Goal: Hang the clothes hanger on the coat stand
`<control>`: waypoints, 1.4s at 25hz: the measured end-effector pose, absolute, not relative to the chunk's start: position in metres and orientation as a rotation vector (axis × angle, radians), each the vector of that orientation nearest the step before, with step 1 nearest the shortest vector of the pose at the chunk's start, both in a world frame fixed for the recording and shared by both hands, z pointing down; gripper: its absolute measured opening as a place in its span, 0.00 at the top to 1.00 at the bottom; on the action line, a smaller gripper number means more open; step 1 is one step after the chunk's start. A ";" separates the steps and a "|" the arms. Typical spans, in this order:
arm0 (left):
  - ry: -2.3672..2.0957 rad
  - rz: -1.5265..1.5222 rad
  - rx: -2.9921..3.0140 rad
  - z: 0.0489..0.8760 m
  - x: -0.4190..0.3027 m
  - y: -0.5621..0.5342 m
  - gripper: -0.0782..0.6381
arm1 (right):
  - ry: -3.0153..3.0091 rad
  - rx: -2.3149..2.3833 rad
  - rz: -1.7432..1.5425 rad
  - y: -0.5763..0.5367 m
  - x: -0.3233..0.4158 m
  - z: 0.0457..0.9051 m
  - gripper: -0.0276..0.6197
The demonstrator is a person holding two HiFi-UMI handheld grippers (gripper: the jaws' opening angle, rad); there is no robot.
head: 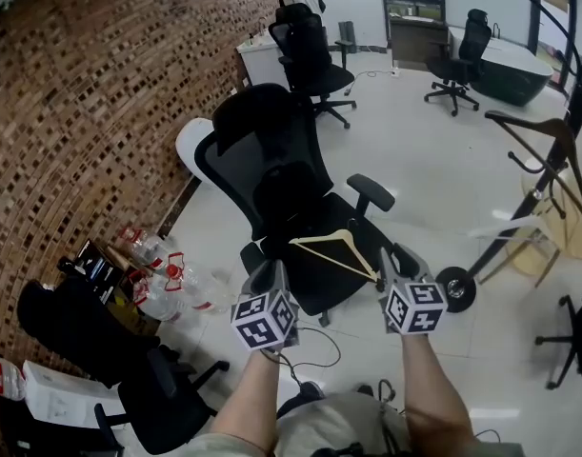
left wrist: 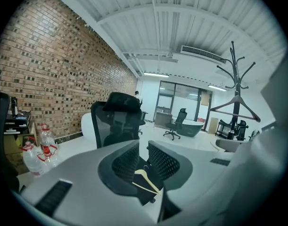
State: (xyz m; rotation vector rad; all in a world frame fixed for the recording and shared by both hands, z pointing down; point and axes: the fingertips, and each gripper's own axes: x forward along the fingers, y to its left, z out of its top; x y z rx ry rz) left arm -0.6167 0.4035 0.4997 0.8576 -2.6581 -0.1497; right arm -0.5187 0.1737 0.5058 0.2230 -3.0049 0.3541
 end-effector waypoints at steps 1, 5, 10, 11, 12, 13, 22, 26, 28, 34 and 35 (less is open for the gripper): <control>-2.653 -0.152 0.865 0.501 -0.625 0.403 0.80 | -3.000 0.229 0.350 0.175 -0.525 0.507 0.83; -2.628 -0.180 0.903 0.503 -0.662 0.407 0.80 | -2.981 0.263 0.303 0.185 -0.554 0.504 0.83; -2.595 -0.233 0.987 0.497 -0.718 0.429 0.80 | -2.970 0.293 0.196 0.225 -0.602 0.487 0.83; -2.589 -0.237 1.009 0.497 -0.727 0.434 0.80 | -2.966 0.303 0.177 0.234 -0.610 0.486 0.83; -2.581 -0.240 1.029 0.497 -0.736 0.439 0.80 | -2.960 0.315 0.162 0.242 -0.618 0.485 0.83; -2.572 -0.244 1.045 0.497 -0.746 0.444 0.80 | -2.952 0.327 0.151 0.249 -0.626 0.485 0.83; -2.517 -0.274 1.114 0.491 -0.830 0.487 0.76 | -2.916 0.324 0.099 0.310 -0.708 0.474 0.83; -2.532 -0.264 1.101 0.492 -0.847 0.483 0.76 | -2.924 0.299 0.104 0.303 -0.730 0.478 0.83; -2.552 -0.254 1.078 0.490 -0.857 0.476 0.76 | -2.936 0.272 0.105 0.293 -0.744 0.477 0.83; -2.603 -0.208 0.983 0.485 -0.880 0.433 0.76 | -2.913 0.153 0.107 0.242 -0.783 0.491 0.79; -2.618 -0.204 0.955 0.483 -0.885 0.423 0.76 | -2.914 0.119 0.111 0.231 -0.793 0.494 0.79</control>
